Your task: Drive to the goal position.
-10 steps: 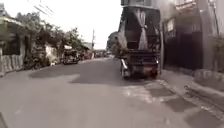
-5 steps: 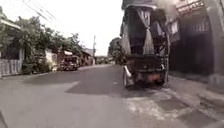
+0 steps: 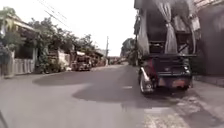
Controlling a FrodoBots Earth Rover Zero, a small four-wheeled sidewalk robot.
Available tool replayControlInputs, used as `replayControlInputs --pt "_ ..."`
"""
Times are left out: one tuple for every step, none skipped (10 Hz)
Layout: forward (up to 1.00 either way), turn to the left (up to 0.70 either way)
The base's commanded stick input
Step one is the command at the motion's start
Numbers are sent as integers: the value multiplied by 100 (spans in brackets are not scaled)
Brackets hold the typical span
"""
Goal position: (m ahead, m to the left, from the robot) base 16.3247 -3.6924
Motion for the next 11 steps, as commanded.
replayControlInputs --pt "70 0" --pt "70 0" --pt "70 0" --pt "70 0" --pt "70 0" --pt "70 0" --pt "70 0" --pt "70 0" --pt "70 0" --pt "70 0" --pt "70 0"
